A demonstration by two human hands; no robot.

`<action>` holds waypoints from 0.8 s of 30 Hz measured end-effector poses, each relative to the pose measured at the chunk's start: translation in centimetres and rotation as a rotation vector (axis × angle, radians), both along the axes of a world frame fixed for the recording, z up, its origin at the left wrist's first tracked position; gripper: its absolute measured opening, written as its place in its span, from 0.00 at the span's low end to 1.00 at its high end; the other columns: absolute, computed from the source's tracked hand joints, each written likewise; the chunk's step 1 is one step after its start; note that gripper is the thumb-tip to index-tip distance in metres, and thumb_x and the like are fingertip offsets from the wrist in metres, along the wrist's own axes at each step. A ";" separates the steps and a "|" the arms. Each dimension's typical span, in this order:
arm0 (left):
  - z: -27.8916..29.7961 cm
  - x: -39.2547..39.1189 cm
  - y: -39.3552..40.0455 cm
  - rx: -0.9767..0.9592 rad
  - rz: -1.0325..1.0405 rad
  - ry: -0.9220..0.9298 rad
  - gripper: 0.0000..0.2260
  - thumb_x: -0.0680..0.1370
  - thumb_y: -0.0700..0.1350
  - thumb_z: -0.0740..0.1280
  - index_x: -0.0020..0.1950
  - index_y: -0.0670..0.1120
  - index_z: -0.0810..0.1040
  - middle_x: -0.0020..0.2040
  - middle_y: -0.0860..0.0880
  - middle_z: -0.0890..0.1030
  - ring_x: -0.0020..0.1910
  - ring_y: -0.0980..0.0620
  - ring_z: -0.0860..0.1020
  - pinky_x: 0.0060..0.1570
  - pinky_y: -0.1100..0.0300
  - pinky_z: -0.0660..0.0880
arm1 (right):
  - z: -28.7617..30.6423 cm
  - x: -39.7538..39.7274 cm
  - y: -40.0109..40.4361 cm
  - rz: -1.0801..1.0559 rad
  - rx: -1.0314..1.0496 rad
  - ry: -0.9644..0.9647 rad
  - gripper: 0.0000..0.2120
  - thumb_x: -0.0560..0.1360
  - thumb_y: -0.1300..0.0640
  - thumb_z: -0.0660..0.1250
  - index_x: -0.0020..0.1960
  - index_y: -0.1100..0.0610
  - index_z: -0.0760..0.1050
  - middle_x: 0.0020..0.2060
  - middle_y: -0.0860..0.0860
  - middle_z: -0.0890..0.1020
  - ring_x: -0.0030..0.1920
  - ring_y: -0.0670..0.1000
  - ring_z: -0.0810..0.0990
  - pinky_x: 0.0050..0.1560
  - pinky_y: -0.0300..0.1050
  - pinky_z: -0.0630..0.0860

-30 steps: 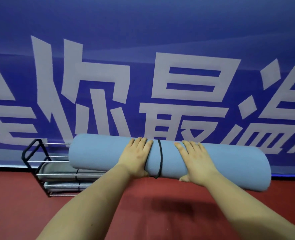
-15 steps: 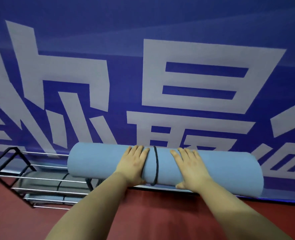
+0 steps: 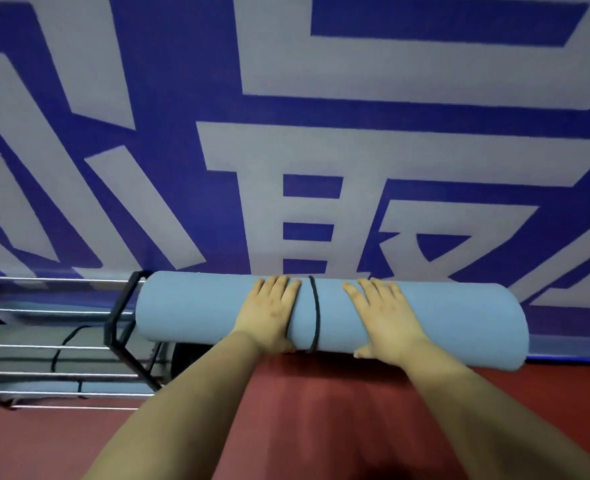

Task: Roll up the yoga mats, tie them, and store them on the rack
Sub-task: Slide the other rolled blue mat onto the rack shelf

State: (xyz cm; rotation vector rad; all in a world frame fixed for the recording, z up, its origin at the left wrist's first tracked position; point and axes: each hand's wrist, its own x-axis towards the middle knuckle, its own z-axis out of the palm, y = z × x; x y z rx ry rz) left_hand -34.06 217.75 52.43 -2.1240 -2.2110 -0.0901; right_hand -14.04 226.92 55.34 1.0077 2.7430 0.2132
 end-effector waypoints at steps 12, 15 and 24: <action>-19.2 -1.3 4.9 0.104 0.020 0.091 0.45 0.66 0.58 0.71 0.76 0.44 0.52 0.72 0.44 0.60 0.71 0.44 0.59 0.72 0.50 0.51 | -19.1 -1.0 3.6 -0.047 0.158 0.064 0.56 0.64 0.33 0.70 0.77 0.53 0.41 0.76 0.55 0.51 0.75 0.57 0.51 0.74 0.55 0.48; -19.0 -2.3 4.3 0.057 0.030 0.049 0.45 0.66 0.57 0.72 0.76 0.44 0.53 0.72 0.43 0.61 0.71 0.43 0.59 0.72 0.49 0.50 | -19.2 -2.2 3.3 -0.032 0.134 0.071 0.56 0.63 0.32 0.70 0.77 0.52 0.43 0.76 0.55 0.53 0.75 0.56 0.53 0.74 0.54 0.49; -20.0 -6.4 2.6 -0.015 0.073 0.045 0.47 0.67 0.58 0.73 0.76 0.43 0.51 0.74 0.41 0.58 0.73 0.42 0.55 0.73 0.49 0.47 | -21.6 -6.3 3.0 -0.005 0.144 0.102 0.61 0.39 0.33 0.79 0.68 0.58 0.71 0.59 0.60 0.77 0.58 0.62 0.77 0.59 0.60 0.74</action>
